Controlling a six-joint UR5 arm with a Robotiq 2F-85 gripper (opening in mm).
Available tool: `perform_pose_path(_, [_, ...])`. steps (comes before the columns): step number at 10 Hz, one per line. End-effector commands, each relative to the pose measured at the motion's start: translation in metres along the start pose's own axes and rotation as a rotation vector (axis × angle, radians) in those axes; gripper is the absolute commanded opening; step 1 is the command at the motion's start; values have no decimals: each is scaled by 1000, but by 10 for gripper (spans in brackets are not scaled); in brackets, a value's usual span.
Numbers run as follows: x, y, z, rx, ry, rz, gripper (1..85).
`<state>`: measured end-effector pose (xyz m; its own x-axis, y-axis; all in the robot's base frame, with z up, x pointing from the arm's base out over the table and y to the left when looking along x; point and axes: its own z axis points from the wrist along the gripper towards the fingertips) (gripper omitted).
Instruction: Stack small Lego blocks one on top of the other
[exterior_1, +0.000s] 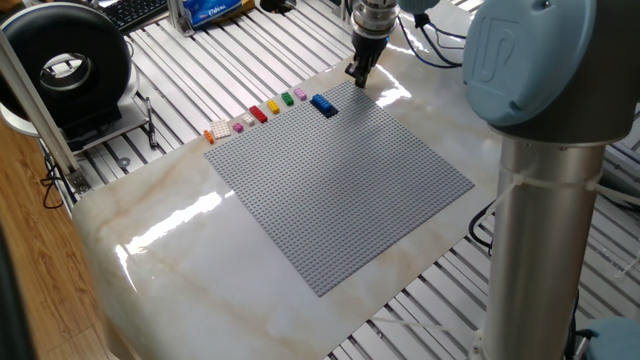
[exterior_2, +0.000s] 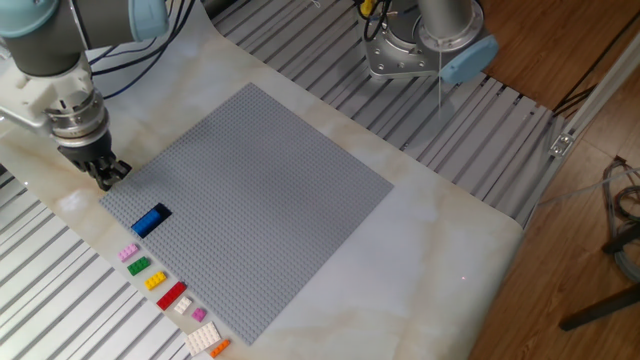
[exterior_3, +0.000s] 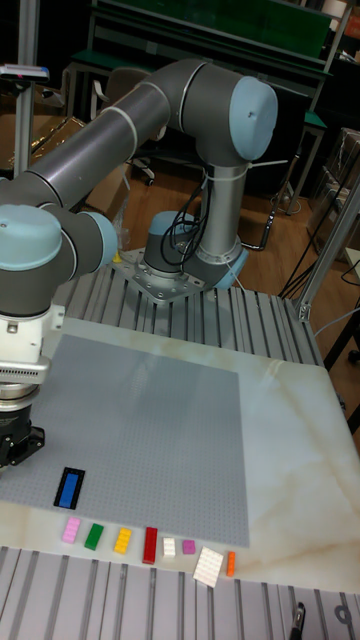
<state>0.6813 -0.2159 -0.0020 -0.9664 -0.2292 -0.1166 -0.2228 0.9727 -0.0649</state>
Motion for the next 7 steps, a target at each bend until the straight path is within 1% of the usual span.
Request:
perform_pose_path(1, [-7,7,2,-21,-28,30,10])
perform_pose_path(3, [-4,9,-6,-30,-9,46,10])
perform_pose_path(5, [-6,14,-4,-48,-16,59,10])
perform_pose_path(7, [-11,20,-1,-41,-24,74,10])
